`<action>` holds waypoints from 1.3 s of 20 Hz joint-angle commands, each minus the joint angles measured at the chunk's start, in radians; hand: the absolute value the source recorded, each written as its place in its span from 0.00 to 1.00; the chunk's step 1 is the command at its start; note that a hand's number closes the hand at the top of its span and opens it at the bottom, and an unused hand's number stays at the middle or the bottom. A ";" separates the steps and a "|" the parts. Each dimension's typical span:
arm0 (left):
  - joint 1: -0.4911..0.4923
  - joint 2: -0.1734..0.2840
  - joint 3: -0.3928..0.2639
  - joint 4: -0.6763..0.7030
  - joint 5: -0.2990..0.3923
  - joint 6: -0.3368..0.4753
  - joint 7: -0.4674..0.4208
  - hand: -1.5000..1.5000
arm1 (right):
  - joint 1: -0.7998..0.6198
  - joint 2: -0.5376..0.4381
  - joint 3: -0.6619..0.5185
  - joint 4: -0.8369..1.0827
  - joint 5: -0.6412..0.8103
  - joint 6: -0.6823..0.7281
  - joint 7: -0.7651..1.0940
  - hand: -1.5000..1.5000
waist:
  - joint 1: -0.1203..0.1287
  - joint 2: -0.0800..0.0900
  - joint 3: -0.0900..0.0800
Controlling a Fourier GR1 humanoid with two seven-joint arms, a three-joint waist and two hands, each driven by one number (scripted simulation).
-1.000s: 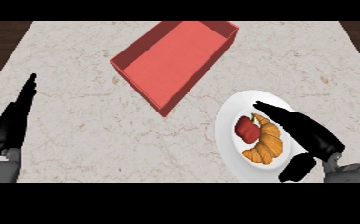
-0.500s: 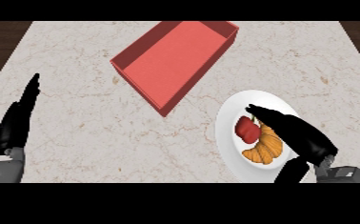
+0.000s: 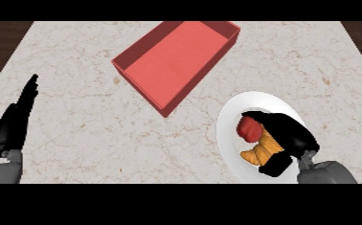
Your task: Pick the croissant from the plate and place it in the cardboard box
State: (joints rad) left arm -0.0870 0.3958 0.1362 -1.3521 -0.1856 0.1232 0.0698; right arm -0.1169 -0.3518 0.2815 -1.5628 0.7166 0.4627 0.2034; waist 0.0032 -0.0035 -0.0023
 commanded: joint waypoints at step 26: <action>0.008 -0.035 0.031 0.045 -0.031 -0.024 -0.062 0.50 | -0.572 -0.097 -0.292 0.366 0.176 -0.435 -0.323 1.00 | 0.004 0.002 0.002</action>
State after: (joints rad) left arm -0.1032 0.3712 0.1661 -1.3138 -0.2188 0.1008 0.0372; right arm -0.6324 -0.4474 0.0095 -1.1420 0.9018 0.0740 -0.0831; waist 0.0047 -0.0005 0.0000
